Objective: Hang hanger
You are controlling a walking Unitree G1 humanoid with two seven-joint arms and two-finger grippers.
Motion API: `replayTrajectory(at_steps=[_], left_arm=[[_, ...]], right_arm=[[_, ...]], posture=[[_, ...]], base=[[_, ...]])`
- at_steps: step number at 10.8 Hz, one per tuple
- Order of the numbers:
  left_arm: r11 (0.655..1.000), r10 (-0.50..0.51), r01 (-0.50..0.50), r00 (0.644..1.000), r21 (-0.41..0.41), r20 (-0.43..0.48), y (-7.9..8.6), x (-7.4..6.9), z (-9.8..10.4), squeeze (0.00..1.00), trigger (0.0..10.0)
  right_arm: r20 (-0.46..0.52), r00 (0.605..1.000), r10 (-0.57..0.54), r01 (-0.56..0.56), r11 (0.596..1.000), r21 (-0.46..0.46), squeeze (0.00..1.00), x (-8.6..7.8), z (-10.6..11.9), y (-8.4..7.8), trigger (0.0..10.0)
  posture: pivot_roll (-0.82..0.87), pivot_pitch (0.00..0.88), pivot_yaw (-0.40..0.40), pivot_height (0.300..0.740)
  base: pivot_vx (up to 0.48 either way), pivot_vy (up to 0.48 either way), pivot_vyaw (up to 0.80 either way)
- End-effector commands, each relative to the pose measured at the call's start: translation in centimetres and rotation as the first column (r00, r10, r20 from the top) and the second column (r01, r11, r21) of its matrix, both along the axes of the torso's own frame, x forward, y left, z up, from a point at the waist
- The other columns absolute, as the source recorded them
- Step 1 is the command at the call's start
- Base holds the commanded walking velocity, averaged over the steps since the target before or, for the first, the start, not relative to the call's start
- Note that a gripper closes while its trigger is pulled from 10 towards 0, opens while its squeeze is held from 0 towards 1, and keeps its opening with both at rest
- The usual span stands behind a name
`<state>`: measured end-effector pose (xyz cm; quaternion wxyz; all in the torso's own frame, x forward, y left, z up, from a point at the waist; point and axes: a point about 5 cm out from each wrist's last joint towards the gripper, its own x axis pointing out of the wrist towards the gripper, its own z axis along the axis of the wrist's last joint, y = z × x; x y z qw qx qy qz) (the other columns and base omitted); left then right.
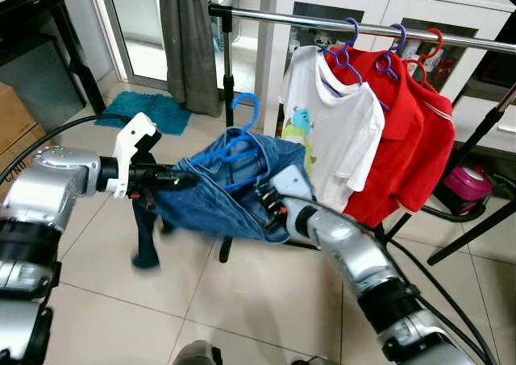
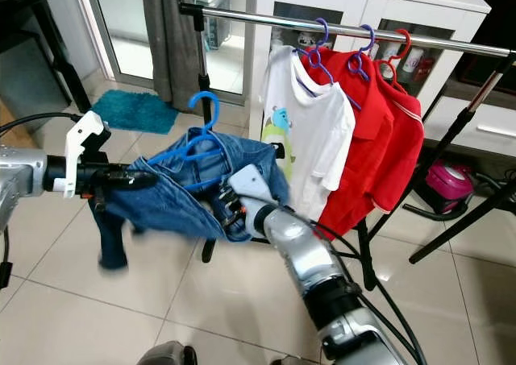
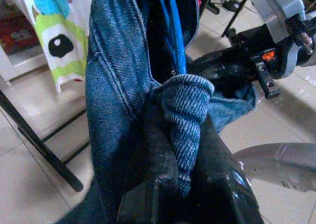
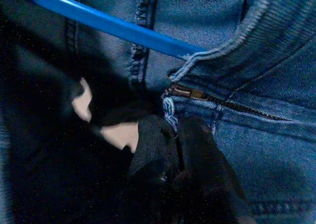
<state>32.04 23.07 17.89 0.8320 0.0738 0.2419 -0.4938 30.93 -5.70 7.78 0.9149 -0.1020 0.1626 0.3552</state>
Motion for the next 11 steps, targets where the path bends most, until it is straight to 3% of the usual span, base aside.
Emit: replayTrajectory(at_steps=[1, 2, 3, 4, 5, 7, 9, 10, 11], left_arm=[[1.000, -0.024, 0.024, 0.998, 0.004, 0.063, 0.1, -0.1, 1.2, 0.00, 0.0], [0.992, -0.083, 0.065, 0.981, 0.105, 0.175, 1.0, -0.5, 1.0, 0.00, 0.0], [0.987, -0.067, 0.030, 0.968, 0.155, 0.243, 1.5, -0.4, 0.8, 0.00, 0.0], [0.985, -0.061, 0.015, 0.962, 0.173, 0.265, 1.7, -0.3, 0.7, 0.00, 0.0], [0.978, -0.074, 0.005, 0.944, 0.209, 0.323, 2.0, -0.1, 0.6, 0.00, 0.0], [0.968, -0.129, 0.024, 0.901, 0.250, 0.415, 1.9, 0.0, 0.6, 0.00, 0.0], [0.960, -0.232, 0.134, 0.871, 0.246, 0.434, 1.6, -1.1, 0.2, 0.00, 0.0], [0.955, -0.255, 0.156, 0.864, 0.251, 0.434, 1.5, -1.3, 0.0, 0.00, 0.0], [0.949, -0.292, 0.202, 0.850, 0.242, 0.439, 1.2, -1.9, -0.2, 0.00, 0.0]], right_arm=[[0.040, 0.999, 0.018, -0.019, 1.000, 0.020, 0.88, 0.3, 0.6, -0.2, 10.0], [0.120, 0.993, 0.022, -0.030, 0.997, 0.066, 1.00, 0.7, 1.7, -2.0, 10.0], [0.170, 0.981, 0.090, -0.108, 0.989, 0.098, 1.00, 0.3, 3.2, -3.9, 10.0], [0.192, 0.972, 0.137, -0.156, 0.983, 0.091, 1.00, -0.1, 3.7, -4.7, 10.0], [0.224, 0.948, 0.226, -0.247, 0.966, 0.070, 1.00, -0.9, 4.7, -6.3, 10.0], [0.265, 0.916, 0.301, -0.330, 0.941, 0.072, 1.00, -1.4, 7.0, -8.4, 10.0], [0.388, 0.866, 0.316, -0.387, 0.915, 0.118, 1.00, -0.1, 11.8, -8.3, 10.0], [0.378, 0.856, 0.352, -0.409, 0.909, 0.081, 1.00, 0.2, 12.0, -7.9, 10.0], [0.347, 0.838, 0.422, -0.451, 0.892, 0.005, 0.16, 1.2, 12.0, -6.8, 10.0]], posture=[[0.06, 0.000, -0.001, 0.740], [0.06, 0.000, -0.004, 0.740], [0.05, 0.000, 0.000, 0.740], [0.04, 0.000, 0.001, 0.740], [0.03, 0.000, 0.004, 0.740], [0.02, 0.000, 0.007, 0.740], [0.02, 0.000, 0.011, 0.740], [0.02, 0.000, 0.009, 0.740], [0.02, 0.000, 0.000, 0.740]], base=[[0.000, 0.000, 0.00], [0.000, 0.000, 0.00], [0.000, 0.000, 0.00], [0.000, 0.000, 0.00], [0.000, 0.000, 0.00], [0.000, 0.000, 0.00], [0.000, 0.000, 0.00], [0.000, 0.000, 0.00], [0.000, 0.000, 0.00]])
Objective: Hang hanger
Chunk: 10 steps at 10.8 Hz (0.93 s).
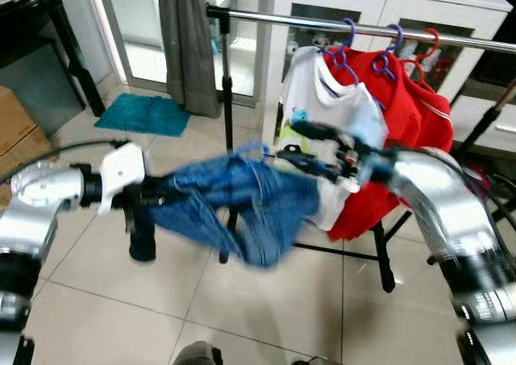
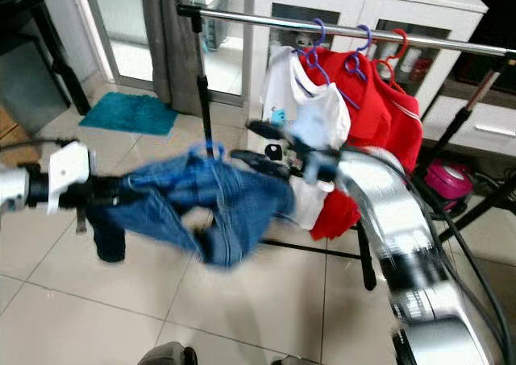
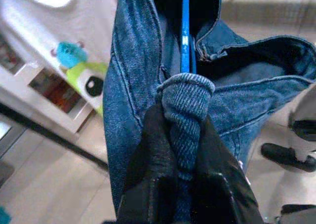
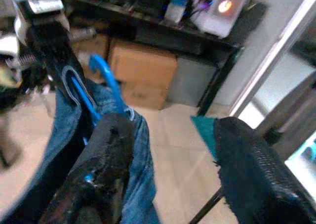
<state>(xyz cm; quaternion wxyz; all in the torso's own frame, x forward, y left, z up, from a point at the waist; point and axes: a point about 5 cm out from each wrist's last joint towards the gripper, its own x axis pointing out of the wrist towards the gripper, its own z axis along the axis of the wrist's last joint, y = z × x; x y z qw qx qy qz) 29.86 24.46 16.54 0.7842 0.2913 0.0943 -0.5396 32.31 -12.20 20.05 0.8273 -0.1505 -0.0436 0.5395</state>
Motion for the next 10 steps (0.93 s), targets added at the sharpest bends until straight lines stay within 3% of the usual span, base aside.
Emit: replayTrajectory(at_steps=[1, 2, 3, 5, 6, 7, 10], left_arm=[[0.998, -0.056, 0.058, 0.997, -0.034, 0.058, -0.8, -0.2, 1.1, 0.00, 0.0], [0.996, -0.073, 0.077, 0.995, -0.051, 0.063, -1.3, -0.4, 1.1, 0.00, 0.0], [0.992, -0.086, 0.093, 0.992, -0.083, 0.092, -1.8, -0.6, 1.5, 0.00, 0.0], [0.990, -0.086, 0.097, 0.991, -0.106, 0.100, -2.0, -0.7, 2.1, 0.00, 0.0], [0.990, -0.077, 0.088, 0.992, -0.107, 0.098, -1.7, -0.6, 2.2, 0.00, 0.0], [0.991, -0.064, 0.075, 0.993, -0.112, 0.097, -1.5, -0.5, 2.3, 0.00, 0.0], [0.988, -0.025, 0.040, 0.995, -0.149, 0.101, -1.3, -0.1, 2.8, 0.00, 0.0]], right_arm=[[-0.020, 0.999, 0.043, -0.043, 0.999, -0.024, 0.00, 0.1, -0.5, 0.7, 10.0], [-0.058, 0.993, 0.104, -0.105, 0.994, -0.012, 0.00, 0.1, -0.9, 1.5, 10.0], [-0.105, 0.968, 0.228, -0.237, 0.968, -0.083, 0.00, -0.7, -2.2, 2.6, 10.0], [-0.145, 0.947, 0.285, -0.304, 0.944, -0.131, 0.00, -0.9, -2.7, 2.9, 10.0], [-0.146, 0.945, 0.294, -0.314, 0.939, -0.142, 0.00, -0.8, -2.7, 2.9, 4.1], [-0.147, 0.944, 0.294, -0.316, 0.937, -0.149, 0.00, -0.7, -2.6, 2.8, 0.1], [-0.167, 0.937, 0.306, -0.329, 0.935, -0.132, 0.00, -0.8, -2.5, 3.1, 0.0]], posture=[[0.03, 0.000, -0.010, 0.740], [0.03, 0.000, -0.018, 0.740], [0.04, 0.000, -0.026, 0.740], [0.04, 0.000, -0.031, 0.740], [0.04, 0.000, -0.028, 0.740], [0.04, 0.000, -0.026, 0.740], [0.04, 0.000, -0.024, 0.740]], base=[[0.000, 0.000, 0.00], [0.000, 0.000, 0.00], [0.000, 0.000, 0.00], [0.000, 0.000, 0.00], [0.000, 0.000, 0.00], [0.000, 0.000, 0.00], [0.000, 0.000, 0.00]])
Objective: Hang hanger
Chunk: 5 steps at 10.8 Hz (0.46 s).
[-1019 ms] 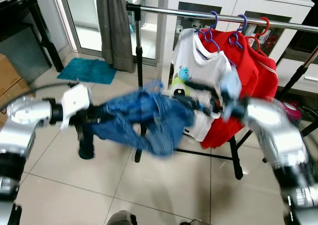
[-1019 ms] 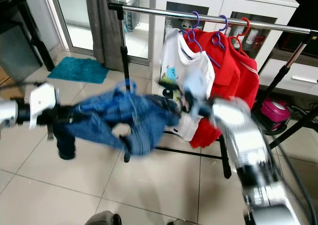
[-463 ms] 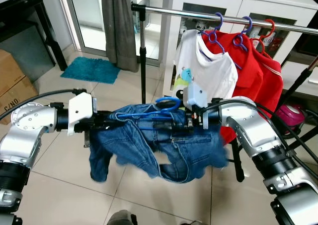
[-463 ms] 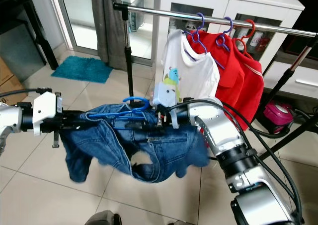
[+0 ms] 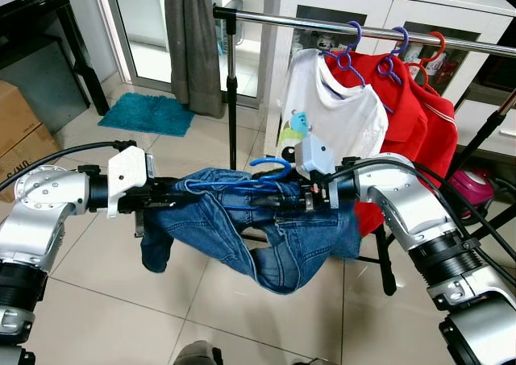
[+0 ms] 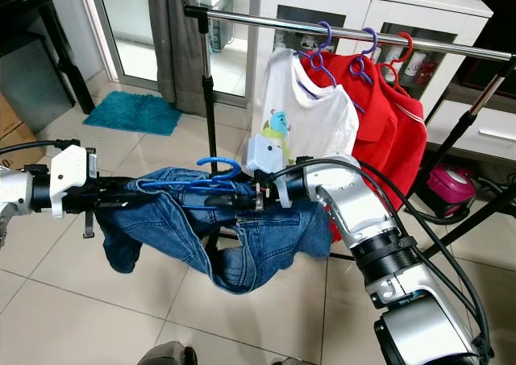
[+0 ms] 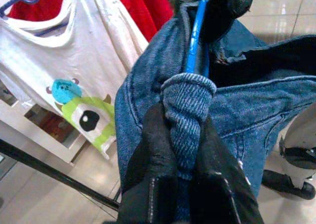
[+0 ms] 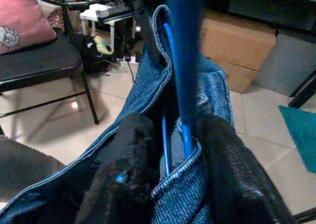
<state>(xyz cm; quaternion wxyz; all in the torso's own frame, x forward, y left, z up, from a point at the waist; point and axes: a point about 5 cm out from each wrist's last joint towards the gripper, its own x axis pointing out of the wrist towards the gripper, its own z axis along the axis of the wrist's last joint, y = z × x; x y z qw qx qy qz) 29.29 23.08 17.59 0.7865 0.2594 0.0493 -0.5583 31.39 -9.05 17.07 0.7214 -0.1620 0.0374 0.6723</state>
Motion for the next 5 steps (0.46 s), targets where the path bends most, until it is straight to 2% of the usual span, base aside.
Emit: replayTrajectory(at_steps=[1, 4, 5], left_arm=[[0.998, 0.038, -0.034, 0.997, -0.058, 0.072, 0.34, 0.64, 1.89, 0.00, 0.0], [0.993, 0.088, -0.082, 0.993, -0.083, 0.081, 1.04, 0.97, 2.31, 0.00, 0.0], [0.991, 0.102, -0.095, 0.992, -0.090, 0.080, 1.15, 1.18, 2.36, 0.00, 0.0]], right_arm=[[0.007, 1.000, 0.008, -0.008, 1.000, -0.001, 0.00, 0.07, 0.54, 0.09, 0.0], [-0.034, 0.999, -0.009, 0.010, 1.000, 0.023, 0.00, -0.18, 0.48, 0.45, 0.0], [-0.013, 1.000, -0.009, 0.010, 1.000, 0.022, 0.00, -0.11, 0.56, 0.45, 0.0]], posture=[[0.04, 0.000, -0.023, 0.740], [0.04, 0.000, -0.017, 0.740], [0.04, 0.000, -0.015, 0.740]], base=[[0.000, 0.000, 0.00], [0.000, 0.000, 0.00], [0.000, 0.000, 0.00]])
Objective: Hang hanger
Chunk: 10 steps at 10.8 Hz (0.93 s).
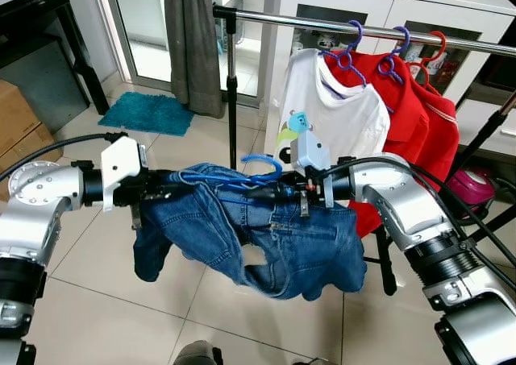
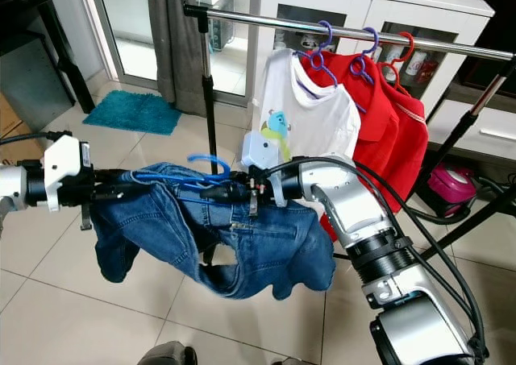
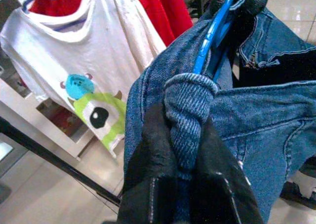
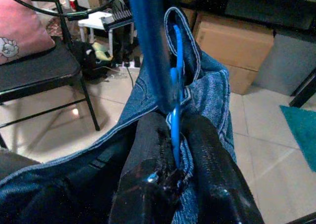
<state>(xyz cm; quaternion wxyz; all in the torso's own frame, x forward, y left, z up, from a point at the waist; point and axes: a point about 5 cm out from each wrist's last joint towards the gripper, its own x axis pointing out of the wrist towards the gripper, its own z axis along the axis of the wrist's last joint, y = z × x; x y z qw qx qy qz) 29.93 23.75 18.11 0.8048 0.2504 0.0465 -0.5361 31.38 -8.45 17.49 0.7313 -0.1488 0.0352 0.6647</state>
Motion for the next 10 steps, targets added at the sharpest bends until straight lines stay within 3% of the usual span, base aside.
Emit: replayTrajectory(at_steps=[1, 4, 5, 6, 7, 10], left_arm=[[0.996, 0.057, -0.052, 0.996, -0.069, 0.075, 0.5, 0.6, 1.9, 0.00, 0.0], [0.995, 0.068, -0.063, 0.995, -0.077, 0.070, 0.6, 0.7, 1.8, 0.00, 0.0], [0.995, 0.063, -0.060, 0.997, -0.079, 0.038, 0.6, 0.7, 1.5, 0.00, 10.0], [0.991, 0.063, -0.057, 0.997, -0.117, 0.046, 0.7, 0.6, 1.7, 0.01, 10.0], [0.991, 0.039, -0.034, 0.999, -0.130, 0.033, 0.5, 0.4, 1.8, 1.00, 10.0], [0.995, -0.034, 0.035, 0.999, -0.098, 0.015, 0.0, -0.4, 2.0, 1.00, 10.0]], right_arm=[[0.014, 1.000, -0.010, 0.010, 1.000, 0.008, 0.00, 0.1, 0.3, -0.3, 0.0], [0.022, 0.999, -0.050, 0.050, 0.999, 0.007, 0.00, 0.3, 0.5, -0.6, 0.0], [0.005, 0.996, -0.088, 0.088, 0.995, 0.041, 0.00, 0.4, 0.5, -0.6, 0.0], [0.004, 0.993, -0.116, 0.116, 0.992, 0.040, 0.00, 0.5, 0.4, -0.7, 0.0], [0.013, 0.991, -0.133, 0.133, 0.991, 0.014, 0.00, 0.5, 0.0, -0.9, 0.0], [0.035, 0.982, -0.186, 0.187, 0.982, -0.017, 0.00, 0.6, -0.7, -1.7, 0.0]], posture=[[0.04, 0.000, -0.015, 0.740], [0.04, 0.000, -0.013, 0.740], [0.04, 0.000, -0.014, 0.740], [0.03, 0.000, -0.010, 0.740], [0.03, 0.000, -0.010, 0.740], [0.03, 0.000, -0.012, 0.740]], base=[[0.000, 0.000, 0.00], [0.000, 0.000, 0.00], [0.000, 0.000, 0.00], [0.000, 0.000, 0.00], [0.000, 0.000, 0.00], [0.000, 0.000, 0.00]])
